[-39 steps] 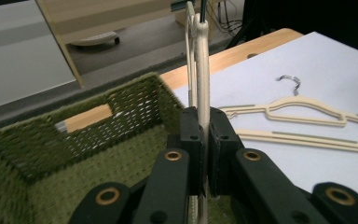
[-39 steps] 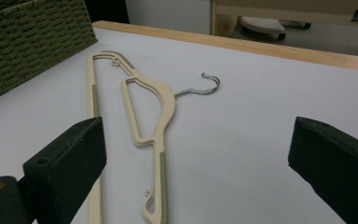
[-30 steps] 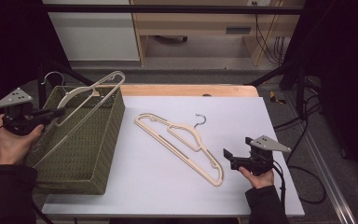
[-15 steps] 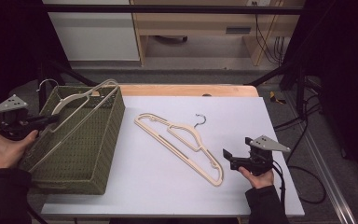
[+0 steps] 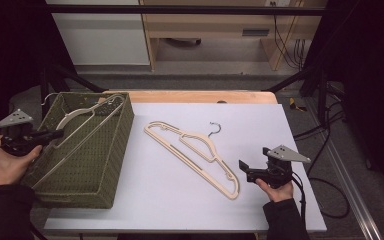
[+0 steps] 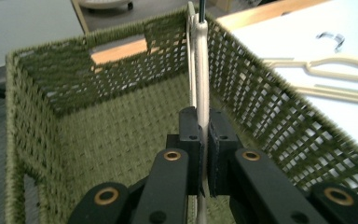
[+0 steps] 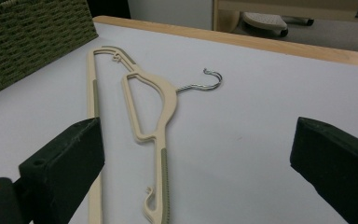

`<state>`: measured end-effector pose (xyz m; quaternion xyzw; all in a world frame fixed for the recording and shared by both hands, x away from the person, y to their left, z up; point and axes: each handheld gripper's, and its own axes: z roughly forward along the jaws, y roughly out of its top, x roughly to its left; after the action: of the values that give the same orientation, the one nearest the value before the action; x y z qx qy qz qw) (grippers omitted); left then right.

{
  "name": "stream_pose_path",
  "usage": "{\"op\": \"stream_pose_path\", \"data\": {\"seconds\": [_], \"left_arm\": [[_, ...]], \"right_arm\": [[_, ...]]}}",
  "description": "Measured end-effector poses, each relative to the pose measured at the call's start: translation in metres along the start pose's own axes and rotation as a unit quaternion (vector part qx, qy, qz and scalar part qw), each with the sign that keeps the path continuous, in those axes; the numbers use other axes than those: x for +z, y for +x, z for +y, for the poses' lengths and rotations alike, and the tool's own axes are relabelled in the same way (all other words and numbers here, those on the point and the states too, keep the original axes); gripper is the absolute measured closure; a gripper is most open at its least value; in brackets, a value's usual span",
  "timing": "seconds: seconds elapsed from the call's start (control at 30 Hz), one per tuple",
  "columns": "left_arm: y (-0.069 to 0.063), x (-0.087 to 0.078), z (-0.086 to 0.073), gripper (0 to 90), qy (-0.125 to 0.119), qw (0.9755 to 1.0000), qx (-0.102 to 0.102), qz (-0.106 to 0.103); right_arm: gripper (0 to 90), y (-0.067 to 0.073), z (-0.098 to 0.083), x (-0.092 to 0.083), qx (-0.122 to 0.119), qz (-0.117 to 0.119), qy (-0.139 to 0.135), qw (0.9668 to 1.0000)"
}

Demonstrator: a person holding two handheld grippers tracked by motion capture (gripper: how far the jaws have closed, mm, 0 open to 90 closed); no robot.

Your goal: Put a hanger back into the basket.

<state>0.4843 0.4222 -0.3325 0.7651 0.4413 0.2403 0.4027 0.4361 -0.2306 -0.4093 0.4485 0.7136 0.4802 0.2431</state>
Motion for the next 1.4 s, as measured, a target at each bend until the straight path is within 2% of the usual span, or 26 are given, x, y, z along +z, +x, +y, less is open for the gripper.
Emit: {"op": "stream_pose_path", "data": {"seconds": [0.2, 0.43, 0.63, 0.77, 0.83, 1.0, 1.13, 1.3, 1.37, 1.4], "left_arm": [[0.004, 0.009, -0.009, 86.0, 0.014, 0.9998, 0.002, 0.01], [0.01, 0.015, -0.017, 85.8, 0.042, 0.998, 0.027, 0.04], [0.011, 0.019, -0.032, 85.8, 0.03, 0.9987, 0.021, 0.034], [0.003, 0.021, -0.034, 85.8, 0.035, 0.9986, 0.03, 0.025], [-0.003, 0.022, -0.034, 85.2, 0.048, 0.9979, 0.041, 0.016], [-0.016, 0.028, -0.037, 83.6, 0.077, 0.9947, 0.068, 0.011], [-0.021, 0.031, -0.04, 82.1, 0.087, 0.9926, 0.085, -0.002], [-0.027, 0.038, -0.042, 80.2, 0.116, 0.9874, 0.106, -0.017], [-0.028, 0.04, -0.042, 80.0, 0.128, 0.9853, 0.112, -0.013], [-0.029, 0.041, -0.043, 80.0, 0.126, 0.9856, 0.112, -0.014]], "right_arm": [[3.4, 0.0, 0.0, 0.001, -0.001, 0.0, 0.002, 1.0], [3.4, 0.0, -0.001, 0.002, -0.002, 0.001, 0.004, 1.0], [3.4, 0.0, -0.001, 0.002, -0.002, 0.0, 0.004, 1.0], [3.4, 0.0, -0.001, 0.002, -0.003, 0.002, 0.004, 1.0], [3.4, 0.0, -0.001, 0.001, -0.001, 0.002, 0.004, 1.0], [3.6, 0.0, 0.0, 0.0, 0.002, 0.004, -0.001, 1.0], [3.6, 0.0, 0.0, 0.0, 0.002, 0.004, 0.0, 1.0], [3.6, 0.001, 0.0, 0.0, 0.003, 0.004, -0.001, 1.0], [3.6, 0.001, 0.0, -0.001, 0.003, 0.005, 0.0, 1.0], [3.6, 0.001, 0.0, -0.001, 0.004, 0.005, -0.001, 1.0]]}}
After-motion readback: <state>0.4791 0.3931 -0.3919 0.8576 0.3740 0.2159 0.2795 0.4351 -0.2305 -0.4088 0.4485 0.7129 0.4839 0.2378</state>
